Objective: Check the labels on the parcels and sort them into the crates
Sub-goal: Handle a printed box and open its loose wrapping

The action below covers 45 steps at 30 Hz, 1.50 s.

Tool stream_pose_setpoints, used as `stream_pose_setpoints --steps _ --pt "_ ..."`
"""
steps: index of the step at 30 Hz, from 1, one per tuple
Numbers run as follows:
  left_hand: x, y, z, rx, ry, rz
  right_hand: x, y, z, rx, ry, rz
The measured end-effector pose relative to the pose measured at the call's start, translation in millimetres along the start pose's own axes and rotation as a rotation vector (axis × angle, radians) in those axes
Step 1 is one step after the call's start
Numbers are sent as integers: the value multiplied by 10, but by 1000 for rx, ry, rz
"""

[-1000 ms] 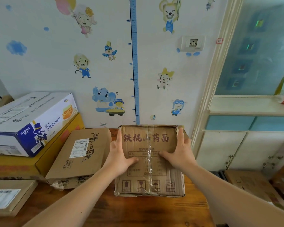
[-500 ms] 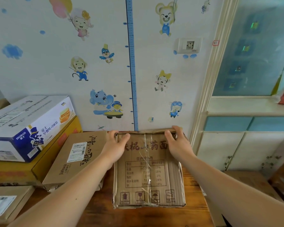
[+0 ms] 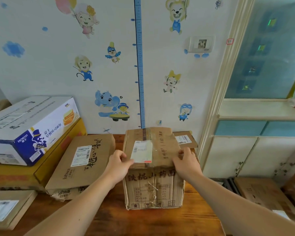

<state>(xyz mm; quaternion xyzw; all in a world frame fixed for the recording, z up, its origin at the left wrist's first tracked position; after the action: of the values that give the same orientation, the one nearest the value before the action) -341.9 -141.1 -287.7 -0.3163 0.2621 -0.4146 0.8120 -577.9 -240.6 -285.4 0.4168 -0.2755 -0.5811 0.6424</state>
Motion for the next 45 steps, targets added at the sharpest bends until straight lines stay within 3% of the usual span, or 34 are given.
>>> stream_pose_setpoints --steps 6,16,20,24,37,45 --pt "-118 86 -85 115 68 4 -85 -35 -105 -188 127 10" --pt "-131 84 -3 390 65 -29 -124 65 -41 -510 141 76" --pt "26 -79 -58 597 66 -183 -110 199 -201 -637 181 181" --pt "101 -190 -258 792 228 -262 -112 262 -436 -732 325 284" --pt "163 -99 -397 915 367 -197 -36 220 -538 -822 464 197" --pt "138 -177 -344 920 336 -263 13 309 -513 -801 446 247"
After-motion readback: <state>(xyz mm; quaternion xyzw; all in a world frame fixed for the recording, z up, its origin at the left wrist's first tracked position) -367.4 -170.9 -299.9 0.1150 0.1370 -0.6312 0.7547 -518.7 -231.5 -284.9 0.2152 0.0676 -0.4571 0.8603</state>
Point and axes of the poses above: each hand's wrist, its own x-axis towards the middle knuckle, its own z-axis out of the back of the hand, y = z × x, the point moved 5 cm from there along x, towards the middle knuckle, and after that the axes turned 10 degrees about x, right-handed, at the moved point
